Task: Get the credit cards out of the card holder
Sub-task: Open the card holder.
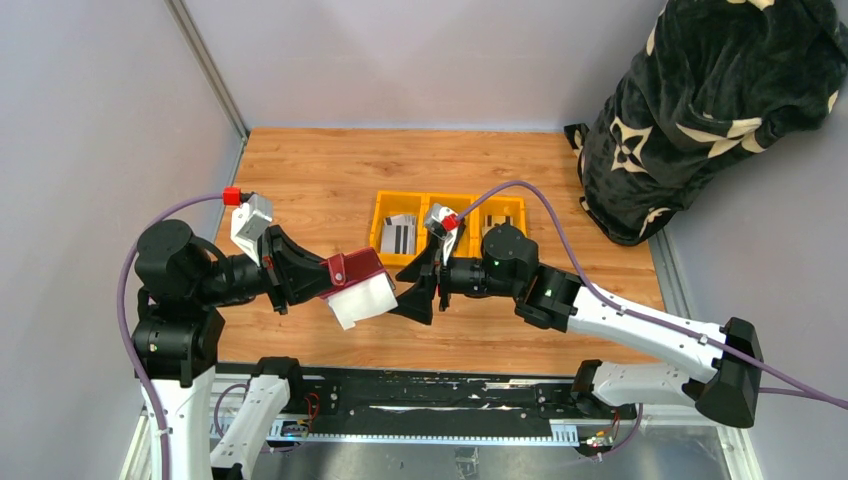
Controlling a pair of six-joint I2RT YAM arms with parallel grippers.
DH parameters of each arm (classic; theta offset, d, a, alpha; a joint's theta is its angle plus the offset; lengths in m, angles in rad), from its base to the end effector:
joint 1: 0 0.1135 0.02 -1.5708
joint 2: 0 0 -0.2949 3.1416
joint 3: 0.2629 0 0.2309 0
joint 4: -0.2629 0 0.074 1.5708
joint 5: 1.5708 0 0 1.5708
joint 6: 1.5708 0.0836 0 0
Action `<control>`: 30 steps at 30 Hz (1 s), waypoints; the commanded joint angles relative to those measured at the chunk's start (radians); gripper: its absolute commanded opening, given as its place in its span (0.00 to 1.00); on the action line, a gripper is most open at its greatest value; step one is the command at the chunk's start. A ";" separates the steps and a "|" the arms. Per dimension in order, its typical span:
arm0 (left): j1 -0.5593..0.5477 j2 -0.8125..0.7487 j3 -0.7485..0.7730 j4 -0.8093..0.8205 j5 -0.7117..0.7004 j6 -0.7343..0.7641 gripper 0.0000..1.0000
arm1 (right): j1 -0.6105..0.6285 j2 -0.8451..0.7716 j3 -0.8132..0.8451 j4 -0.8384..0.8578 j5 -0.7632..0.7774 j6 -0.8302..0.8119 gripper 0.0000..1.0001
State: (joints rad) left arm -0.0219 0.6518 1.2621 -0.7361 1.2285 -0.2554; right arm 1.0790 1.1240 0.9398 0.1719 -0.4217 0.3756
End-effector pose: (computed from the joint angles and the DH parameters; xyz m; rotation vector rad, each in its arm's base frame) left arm 0.0334 -0.0795 0.4565 0.7508 1.5970 -1.2294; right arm 0.0988 0.2568 0.3958 -0.9493 1.5140 1.4277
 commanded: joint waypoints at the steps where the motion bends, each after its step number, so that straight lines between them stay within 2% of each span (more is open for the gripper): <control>1: -0.002 -0.012 0.023 0.022 0.026 -0.023 0.00 | -0.010 -0.003 0.043 0.086 0.003 0.012 0.77; 6: -0.002 -0.017 0.018 0.022 0.032 -0.024 0.00 | -0.010 0.002 0.056 0.126 0.042 0.020 0.77; 15: -0.003 -0.022 0.000 0.021 0.051 -0.029 0.00 | -0.002 0.059 0.125 0.255 -0.087 0.071 0.77; 23: -0.002 -0.030 -0.010 0.021 0.067 -0.031 0.00 | 0.026 0.094 0.169 0.284 -0.097 0.074 0.76; 27: -0.002 -0.030 -0.014 0.022 0.076 -0.028 0.00 | 0.027 0.105 0.178 0.325 -0.109 0.113 0.69; 30: -0.002 -0.031 -0.017 0.021 0.063 -0.023 0.00 | 0.028 0.120 0.193 0.340 -0.142 0.150 0.48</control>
State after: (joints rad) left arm -0.0219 0.6319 1.2503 -0.7338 1.2728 -0.2661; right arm 1.0954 1.2274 1.0866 0.4408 -0.5171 0.4644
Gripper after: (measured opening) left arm 0.033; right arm 0.589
